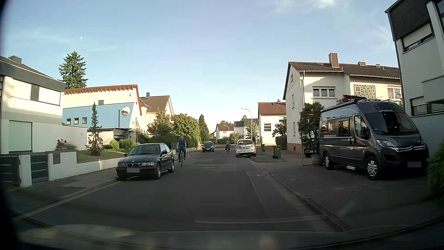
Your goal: Follow the waypoints while adhering to traffic rules and regulations
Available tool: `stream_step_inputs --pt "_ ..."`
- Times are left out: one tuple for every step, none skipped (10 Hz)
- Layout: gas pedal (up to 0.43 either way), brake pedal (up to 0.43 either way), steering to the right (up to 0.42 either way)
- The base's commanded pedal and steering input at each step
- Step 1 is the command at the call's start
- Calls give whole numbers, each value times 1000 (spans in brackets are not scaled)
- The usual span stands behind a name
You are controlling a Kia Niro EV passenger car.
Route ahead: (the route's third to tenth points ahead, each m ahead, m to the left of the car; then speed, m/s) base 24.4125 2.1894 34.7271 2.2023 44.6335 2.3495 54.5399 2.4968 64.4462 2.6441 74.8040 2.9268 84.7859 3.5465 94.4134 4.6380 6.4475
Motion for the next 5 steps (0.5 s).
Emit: stream_step_inputs --pt "0 220 11" --pt "0 232 10" --pt "0 244 10" --pt "0 250 10" --pt "0 256 9"
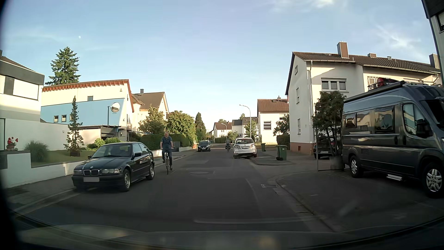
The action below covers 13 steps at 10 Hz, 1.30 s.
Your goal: Follow the waypoints while adhering to traffic rules and regulations
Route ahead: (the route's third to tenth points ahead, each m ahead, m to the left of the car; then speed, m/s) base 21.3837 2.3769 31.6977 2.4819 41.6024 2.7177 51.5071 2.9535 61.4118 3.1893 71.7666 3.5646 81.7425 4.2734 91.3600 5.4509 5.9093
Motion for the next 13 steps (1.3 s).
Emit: stream_step_inputs --pt "0 268 7" --pt "0 274 5" --pt "0 280 2" --pt "0 280 0" --pt "0 280 0" --pt "0 274 -2" --pt "0 287 -3" --pt "0 280 -7" --pt "0 287 -12" --pt "0 287 -20" --pt "0 287 -31" --pt "0 287 -45" --pt "0 293 -57"
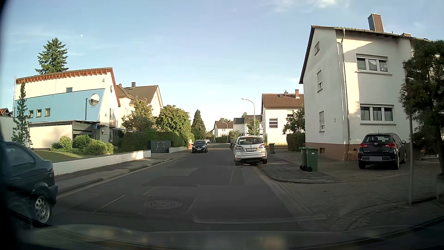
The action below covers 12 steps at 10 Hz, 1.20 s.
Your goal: Follow the waypoints while adhering to traffic rules and regulations
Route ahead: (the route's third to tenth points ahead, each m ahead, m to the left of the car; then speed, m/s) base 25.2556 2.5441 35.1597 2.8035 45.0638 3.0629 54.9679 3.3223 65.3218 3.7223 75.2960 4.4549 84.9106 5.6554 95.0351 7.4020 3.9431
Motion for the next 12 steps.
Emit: stream_step_inputs --pt "0 293 -66" --pt "0 287 -81" --pt "0 274 -98" --pt "0 262 -110" --pt "0 226 -130" --pt "0 152 -142" --pt "0 37 -148" --pt "0 30 -157" --pt "0 30 -161" --pt "0 30 -161" --pt "0 30 -159" --pt "67 30 -159"
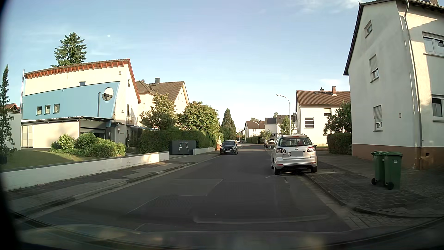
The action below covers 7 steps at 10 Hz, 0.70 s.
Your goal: Follow the waypoints while adhering to traffic rules and regulations
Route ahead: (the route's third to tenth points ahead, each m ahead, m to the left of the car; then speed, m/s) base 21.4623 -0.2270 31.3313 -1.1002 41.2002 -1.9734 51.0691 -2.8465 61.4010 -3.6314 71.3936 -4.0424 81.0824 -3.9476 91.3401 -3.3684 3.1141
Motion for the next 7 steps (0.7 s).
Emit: stream_step_inputs --pt "110 30 -159" --pt "138 30 -159" --pt "150 30 -159" --pt "169 30 -159" --pt "177 30 -157" --pt "177 30 -150" --pt "177 30 -132"
